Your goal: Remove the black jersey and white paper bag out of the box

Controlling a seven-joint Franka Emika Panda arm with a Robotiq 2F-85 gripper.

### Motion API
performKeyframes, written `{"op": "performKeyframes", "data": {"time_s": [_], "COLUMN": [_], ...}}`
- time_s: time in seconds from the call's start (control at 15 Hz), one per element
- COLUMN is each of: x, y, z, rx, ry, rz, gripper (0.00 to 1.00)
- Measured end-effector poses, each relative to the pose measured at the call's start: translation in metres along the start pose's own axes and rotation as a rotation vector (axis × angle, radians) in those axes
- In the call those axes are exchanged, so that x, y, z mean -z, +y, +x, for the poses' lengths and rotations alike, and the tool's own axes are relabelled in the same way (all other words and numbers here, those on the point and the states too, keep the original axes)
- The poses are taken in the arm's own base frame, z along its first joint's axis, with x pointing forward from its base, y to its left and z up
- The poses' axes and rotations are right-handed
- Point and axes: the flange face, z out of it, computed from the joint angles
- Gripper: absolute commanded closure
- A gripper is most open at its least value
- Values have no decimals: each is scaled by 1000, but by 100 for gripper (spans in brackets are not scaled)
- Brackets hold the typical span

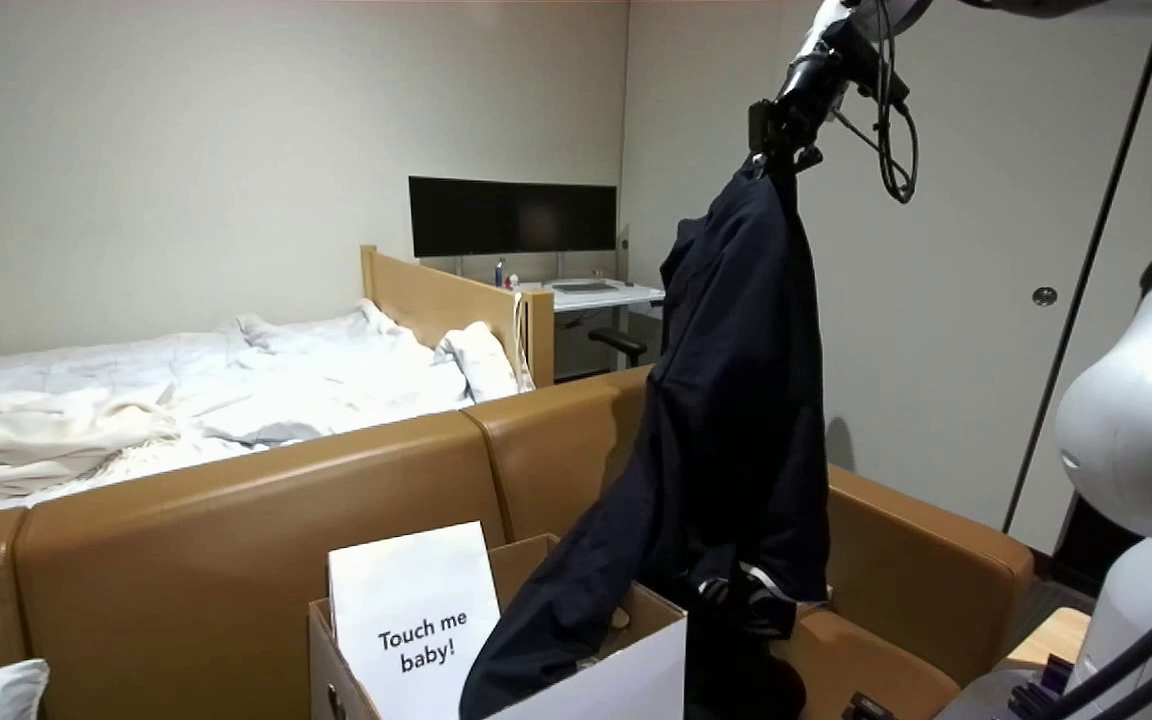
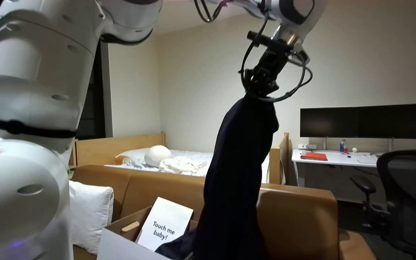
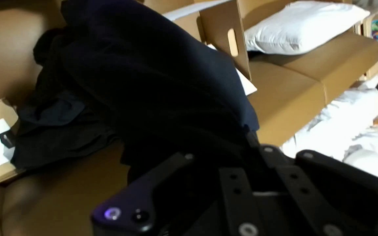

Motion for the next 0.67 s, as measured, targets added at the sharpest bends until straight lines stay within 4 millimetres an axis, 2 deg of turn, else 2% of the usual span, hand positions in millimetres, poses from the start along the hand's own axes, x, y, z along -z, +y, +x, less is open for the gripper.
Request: {"op": "performKeyframes", "data": {"time_s": [0.27, 0.47, 0.67], "x": [88, 149, 204], "y": [9, 22, 45], "z": [-37, -76, -121], "rx": [-96, -188, -297], "ry": [177, 317, 458], "rz": [107, 176, 228], "gripper": [97, 97, 97]}}
